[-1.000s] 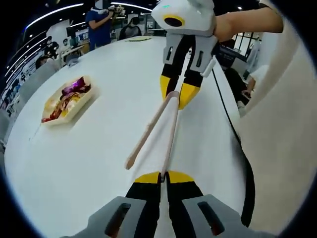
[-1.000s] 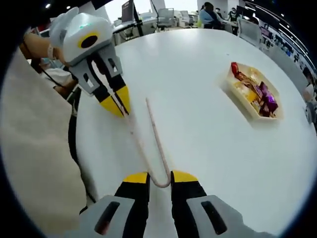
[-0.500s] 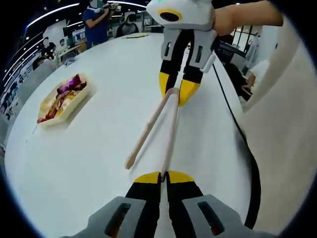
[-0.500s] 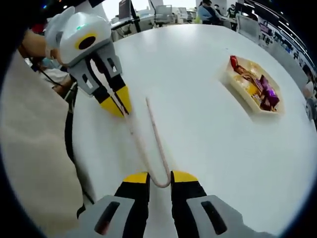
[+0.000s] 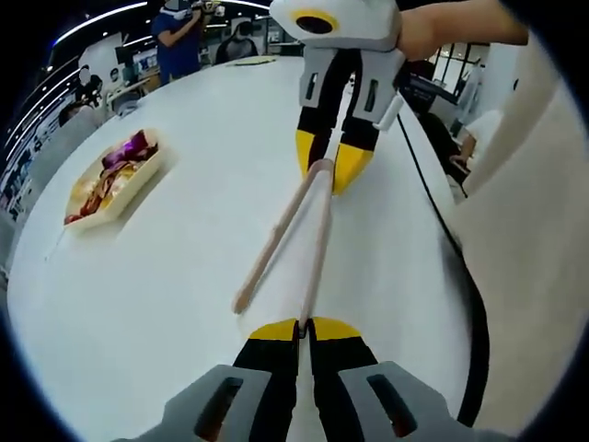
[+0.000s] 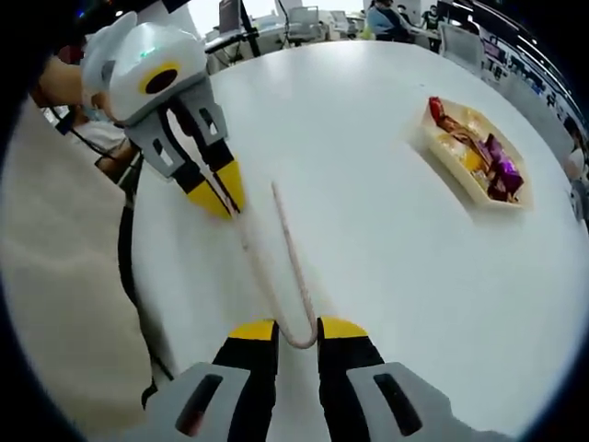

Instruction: Place the target food into the container with the food tongs after gripping and lifting it, then release it inside without dropping or visibly crushing the food.

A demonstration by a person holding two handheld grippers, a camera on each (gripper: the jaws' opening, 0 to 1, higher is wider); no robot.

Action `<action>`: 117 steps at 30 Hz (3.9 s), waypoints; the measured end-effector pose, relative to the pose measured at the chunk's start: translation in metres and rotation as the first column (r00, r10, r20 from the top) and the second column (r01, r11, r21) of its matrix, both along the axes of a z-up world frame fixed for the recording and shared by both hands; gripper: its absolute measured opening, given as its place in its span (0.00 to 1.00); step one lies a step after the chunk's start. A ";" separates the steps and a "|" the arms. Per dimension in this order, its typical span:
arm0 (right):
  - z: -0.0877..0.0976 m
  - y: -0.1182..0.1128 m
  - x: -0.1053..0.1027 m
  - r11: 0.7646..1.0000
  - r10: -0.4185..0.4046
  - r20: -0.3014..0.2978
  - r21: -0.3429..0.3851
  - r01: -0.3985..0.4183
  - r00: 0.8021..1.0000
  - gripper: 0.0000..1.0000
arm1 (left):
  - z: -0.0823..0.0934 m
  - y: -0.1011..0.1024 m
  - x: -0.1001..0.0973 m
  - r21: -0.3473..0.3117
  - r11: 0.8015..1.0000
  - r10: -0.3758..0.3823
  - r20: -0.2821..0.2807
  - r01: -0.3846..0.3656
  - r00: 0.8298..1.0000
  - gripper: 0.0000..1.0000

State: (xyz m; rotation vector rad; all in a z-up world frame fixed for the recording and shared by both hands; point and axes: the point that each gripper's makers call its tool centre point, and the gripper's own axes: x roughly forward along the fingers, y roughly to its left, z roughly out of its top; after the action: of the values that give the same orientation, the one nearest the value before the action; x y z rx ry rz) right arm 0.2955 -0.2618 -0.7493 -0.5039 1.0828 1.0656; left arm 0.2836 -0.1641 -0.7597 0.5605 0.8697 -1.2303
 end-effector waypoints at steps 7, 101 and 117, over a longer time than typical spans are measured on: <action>-0.001 -0.001 0.000 1.000 -0.003 -0.001 -0.002 0.003 1.000 0.16 | -0.001 -0.001 -0.001 0.006 1.000 -0.011 -0.001 0.011 1.000 0.01; 0.019 -0.021 -0.015 0.964 -0.225 -0.073 0.129 0.233 0.972 0.30 | 0.029 0.017 0.003 -0.070 0.985 0.162 0.062 -0.158 0.985 0.29; 0.076 0.003 -0.002 0.878 -0.329 -0.020 0.361 0.314 0.944 0.72 | 0.074 0.028 0.005 -0.169 0.944 0.305 0.112 -0.284 0.946 0.32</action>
State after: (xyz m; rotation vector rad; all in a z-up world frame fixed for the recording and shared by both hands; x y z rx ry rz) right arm 0.2931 -0.2586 -0.6734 -0.0454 0.8692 0.9231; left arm 0.2891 -0.1362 -0.6856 0.3717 0.7084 -0.9620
